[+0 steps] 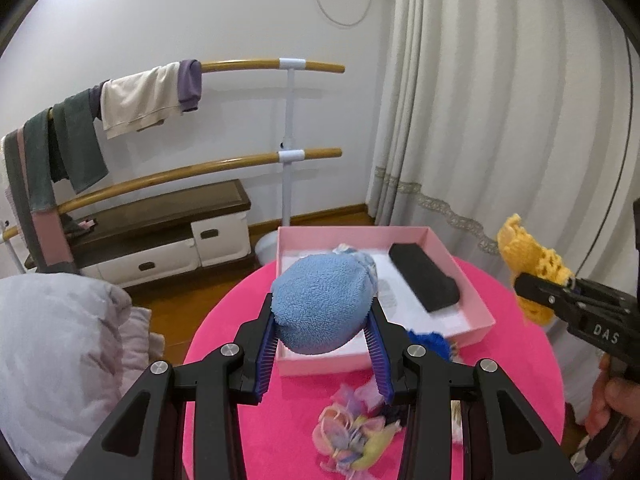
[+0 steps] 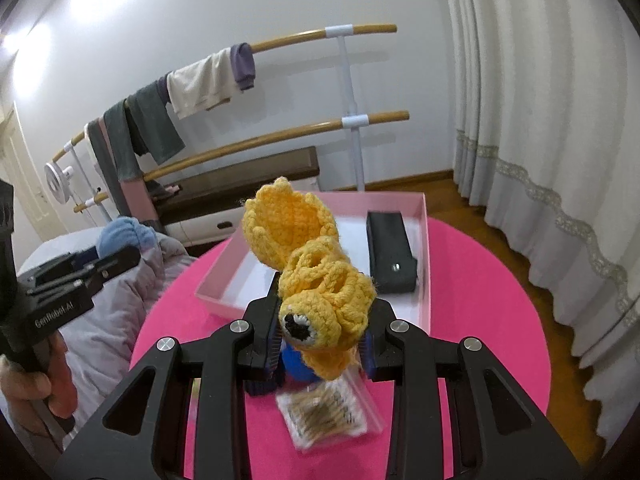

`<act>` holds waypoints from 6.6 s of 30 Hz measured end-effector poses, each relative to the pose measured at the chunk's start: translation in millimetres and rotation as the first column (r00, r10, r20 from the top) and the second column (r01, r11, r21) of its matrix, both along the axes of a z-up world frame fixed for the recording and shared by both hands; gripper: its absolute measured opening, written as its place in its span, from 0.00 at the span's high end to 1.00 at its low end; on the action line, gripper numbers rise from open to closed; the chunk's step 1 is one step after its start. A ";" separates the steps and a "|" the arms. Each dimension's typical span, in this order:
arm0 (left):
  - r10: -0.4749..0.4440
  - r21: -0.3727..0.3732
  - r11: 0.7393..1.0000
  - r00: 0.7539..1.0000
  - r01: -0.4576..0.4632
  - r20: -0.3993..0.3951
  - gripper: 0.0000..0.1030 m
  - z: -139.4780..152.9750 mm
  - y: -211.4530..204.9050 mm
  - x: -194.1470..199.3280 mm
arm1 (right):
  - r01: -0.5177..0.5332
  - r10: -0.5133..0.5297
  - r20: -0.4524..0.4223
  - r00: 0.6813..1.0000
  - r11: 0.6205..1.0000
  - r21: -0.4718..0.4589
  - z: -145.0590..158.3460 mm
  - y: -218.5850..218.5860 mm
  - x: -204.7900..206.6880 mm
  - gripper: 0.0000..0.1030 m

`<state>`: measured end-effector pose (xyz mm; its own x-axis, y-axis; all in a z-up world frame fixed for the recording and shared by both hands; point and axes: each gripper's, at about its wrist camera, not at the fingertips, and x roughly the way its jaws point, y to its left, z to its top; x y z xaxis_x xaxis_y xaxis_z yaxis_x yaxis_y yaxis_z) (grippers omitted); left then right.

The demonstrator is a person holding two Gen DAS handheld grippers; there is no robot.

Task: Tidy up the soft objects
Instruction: 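Place the blue ball and yellow fish into the pink box with both grippers, then withdraw both grippers from the box toward the items on the table, then grasp the clear cotton swab bag with the right gripper while the left grasps the sheer pink ribbon bundle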

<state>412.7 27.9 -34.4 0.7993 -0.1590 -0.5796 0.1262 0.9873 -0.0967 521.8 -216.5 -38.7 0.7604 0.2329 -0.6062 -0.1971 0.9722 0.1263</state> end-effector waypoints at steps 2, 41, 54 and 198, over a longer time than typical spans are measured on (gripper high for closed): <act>-0.009 -0.004 1.000 1.000 0.009 -0.004 0.64 2.5 -0.1 9.4 | -0.007 0.007 0.000 1.000 1.000 0.007 3.7 -0.7 10.4 0.72; 0.056 0.057 0.997 0.992 -0.050 -0.110 0.00 -27.5 -11.6 149.5 | 0.090 -0.066 -0.187 0.980 0.989 0.120 -54.8 -16.4 132.3 0.00; 0.166 0.070 0.983 0.985 -0.169 0.050 0.00 13.7 -7.8 45.0 | 0.088 -0.086 -0.023 0.996 0.991 0.104 11.8 -15.0 62.9 0.00; 0.074 0.039 0.997 0.976 -0.068 -0.204 0.60 -104.7 -28.6 -35.1 | 0.012 -0.023 -0.198 0.980 0.998 -0.056 -107.2 -11.6 -56.9 0.36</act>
<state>377.5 -0.7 -139.0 0.6717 -0.0849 -0.7359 0.0366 0.9960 -0.0816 464.9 -228.1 -145.9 0.6276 0.1833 -0.7566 -0.1564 0.9818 0.1081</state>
